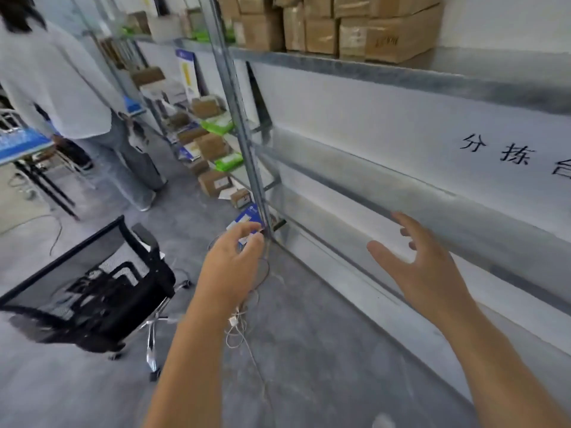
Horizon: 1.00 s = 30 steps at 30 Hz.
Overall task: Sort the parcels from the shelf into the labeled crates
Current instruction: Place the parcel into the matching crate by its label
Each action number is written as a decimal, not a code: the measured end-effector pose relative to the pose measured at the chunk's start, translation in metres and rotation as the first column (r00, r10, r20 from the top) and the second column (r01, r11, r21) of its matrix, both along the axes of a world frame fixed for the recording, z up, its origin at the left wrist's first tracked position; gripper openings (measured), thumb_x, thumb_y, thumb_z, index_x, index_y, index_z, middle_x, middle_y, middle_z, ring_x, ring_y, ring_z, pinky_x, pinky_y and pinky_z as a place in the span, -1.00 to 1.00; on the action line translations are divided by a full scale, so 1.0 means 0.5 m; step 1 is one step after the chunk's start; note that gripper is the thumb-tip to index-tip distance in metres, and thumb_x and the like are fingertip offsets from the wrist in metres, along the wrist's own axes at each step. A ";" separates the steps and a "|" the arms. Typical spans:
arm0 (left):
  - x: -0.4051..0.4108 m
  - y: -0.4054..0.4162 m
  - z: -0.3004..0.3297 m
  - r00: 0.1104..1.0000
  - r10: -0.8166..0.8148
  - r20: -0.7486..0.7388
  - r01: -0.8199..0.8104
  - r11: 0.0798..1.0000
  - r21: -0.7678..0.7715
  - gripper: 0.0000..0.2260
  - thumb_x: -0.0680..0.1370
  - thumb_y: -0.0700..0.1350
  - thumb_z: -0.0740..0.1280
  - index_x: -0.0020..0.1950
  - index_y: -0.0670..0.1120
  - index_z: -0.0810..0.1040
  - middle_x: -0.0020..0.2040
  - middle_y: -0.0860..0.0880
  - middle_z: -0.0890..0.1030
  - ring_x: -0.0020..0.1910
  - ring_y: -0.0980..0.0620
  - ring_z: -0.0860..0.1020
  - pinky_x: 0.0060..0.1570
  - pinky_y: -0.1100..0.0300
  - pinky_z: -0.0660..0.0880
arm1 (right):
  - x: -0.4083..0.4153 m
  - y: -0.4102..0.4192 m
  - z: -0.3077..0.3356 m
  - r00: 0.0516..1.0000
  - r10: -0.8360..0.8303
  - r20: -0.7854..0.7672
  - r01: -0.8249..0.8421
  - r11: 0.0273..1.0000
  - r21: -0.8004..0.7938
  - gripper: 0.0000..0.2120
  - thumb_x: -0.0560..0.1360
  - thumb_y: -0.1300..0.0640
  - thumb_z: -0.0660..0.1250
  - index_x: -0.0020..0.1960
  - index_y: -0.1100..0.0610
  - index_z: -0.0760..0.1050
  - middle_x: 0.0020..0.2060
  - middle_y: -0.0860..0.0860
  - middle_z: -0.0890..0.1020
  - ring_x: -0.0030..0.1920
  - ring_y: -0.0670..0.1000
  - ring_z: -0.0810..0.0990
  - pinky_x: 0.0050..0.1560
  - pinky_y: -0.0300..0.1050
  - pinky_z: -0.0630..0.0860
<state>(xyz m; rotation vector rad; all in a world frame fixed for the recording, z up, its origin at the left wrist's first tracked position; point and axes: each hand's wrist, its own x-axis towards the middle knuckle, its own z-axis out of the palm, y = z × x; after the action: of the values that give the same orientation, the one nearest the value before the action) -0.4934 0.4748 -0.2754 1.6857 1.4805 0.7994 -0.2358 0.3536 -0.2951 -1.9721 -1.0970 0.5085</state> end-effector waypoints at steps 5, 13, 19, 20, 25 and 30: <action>-0.075 0.071 -0.015 0.981 0.165 -0.104 -0.168 0.986 -0.020 -0.82 0.67 0.01 0.28 0.19 0.19 0.64 0.04 0.25 0.64 0.03 0.31 0.56 0.03 0.18 0.43 | -0.002 0.129 -0.057 0.994 0.097 -0.047 -0.099 0.994 -0.041 -0.34 0.49 -0.31 0.37 0.53 -0.23 0.30 0.40 -0.10 0.46 0.41 0.02 0.43 0.38 0.11 0.41; -0.028 0.163 0.026 0.947 0.266 -0.179 -0.270 0.963 0.000 -0.75 0.70 0.00 0.24 0.32 0.13 0.62 0.01 0.30 0.58 -0.09 0.35 0.51 -0.11 0.38 0.35 | 0.033 0.339 -0.027 0.956 0.269 -0.120 -0.270 0.963 0.011 -0.36 0.51 -0.31 0.38 0.53 -0.25 0.29 0.40 -0.14 0.46 0.41 -0.05 0.42 0.40 0.12 0.43; 0.046 0.222 0.056 0.935 0.322 -0.147 -0.322 0.947 0.024 -0.78 0.70 0.02 0.25 0.26 0.16 0.64 0.01 0.23 0.62 0.12 -0.04 0.61 -0.07 0.30 0.41 | 0.109 0.438 0.004 0.944 0.317 -0.094 -0.311 0.948 0.072 -0.39 0.52 -0.28 0.38 0.52 -0.21 0.34 0.36 -0.10 0.51 0.37 -0.03 0.46 0.37 0.09 0.44; 0.057 0.230 0.060 0.936 0.320 -0.145 -0.321 0.947 0.015 -0.78 0.69 0.01 0.25 0.26 0.15 0.64 -0.07 0.15 0.62 0.16 -0.17 0.61 -0.06 0.22 0.46 | 0.116 0.451 0.004 0.942 0.322 -0.092 -0.318 0.946 0.062 -0.39 0.52 -0.28 0.38 0.52 -0.21 0.34 0.35 -0.09 0.51 0.36 -0.01 0.46 0.37 0.10 0.44; 0.086 0.281 0.071 0.941 0.311 -0.134 -0.314 0.950 0.000 -0.78 0.70 -0.01 0.26 0.27 0.12 0.65 -0.06 -0.02 0.61 0.26 -0.32 0.57 -0.18 0.19 0.43 | 0.123 0.510 0.022 0.928 0.362 -0.092 -0.357 0.932 0.066 -0.40 0.51 -0.29 0.38 0.51 -0.22 0.34 0.33 -0.09 0.52 0.35 0.01 0.49 0.38 0.15 0.46; 0.121 0.379 0.069 0.969 0.224 -0.102 -0.220 0.974 0.046 -0.82 0.70 0.02 0.27 0.21 0.22 0.63 0.13 0.28 0.63 0.28 0.10 0.57 0.11 0.14 0.40 | 0.124 0.564 0.066 0.936 0.348 -0.056 -0.342 0.935 0.097 -0.36 0.50 -0.30 0.36 0.53 -0.24 0.30 0.40 -0.16 0.46 0.41 -0.04 0.43 0.41 0.12 0.44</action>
<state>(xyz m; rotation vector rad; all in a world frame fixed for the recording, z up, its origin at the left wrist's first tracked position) -0.4328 0.6644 -0.2408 1.6277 1.7615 0.8678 -0.1735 0.6355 -0.2620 -1.6781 -1.4050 0.6999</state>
